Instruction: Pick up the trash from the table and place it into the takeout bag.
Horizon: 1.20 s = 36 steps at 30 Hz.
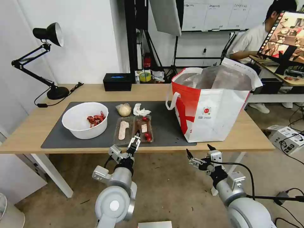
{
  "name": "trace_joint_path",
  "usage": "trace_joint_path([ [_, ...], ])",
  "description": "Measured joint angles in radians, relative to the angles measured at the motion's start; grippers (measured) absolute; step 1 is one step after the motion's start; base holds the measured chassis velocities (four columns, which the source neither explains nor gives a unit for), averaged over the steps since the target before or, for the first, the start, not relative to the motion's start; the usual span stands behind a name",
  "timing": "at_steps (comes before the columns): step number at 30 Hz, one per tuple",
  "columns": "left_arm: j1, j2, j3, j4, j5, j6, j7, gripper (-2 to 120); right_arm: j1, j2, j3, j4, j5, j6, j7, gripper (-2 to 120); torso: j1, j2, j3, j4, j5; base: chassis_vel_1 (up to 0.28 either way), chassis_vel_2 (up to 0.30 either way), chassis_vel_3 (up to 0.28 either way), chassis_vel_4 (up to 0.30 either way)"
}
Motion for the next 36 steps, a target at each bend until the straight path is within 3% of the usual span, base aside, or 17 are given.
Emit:
trace_joint_path([
  [36,-0.077,0.025,-0.023,0.101,-0.029,-0.026,0.003,100,0.005,0.026,-0.014,-0.041,-0.019,0.003,0.001,100,0.0,0.0,0.0,0.0,0.0,0.0,0.0,0.0,0.0],
])
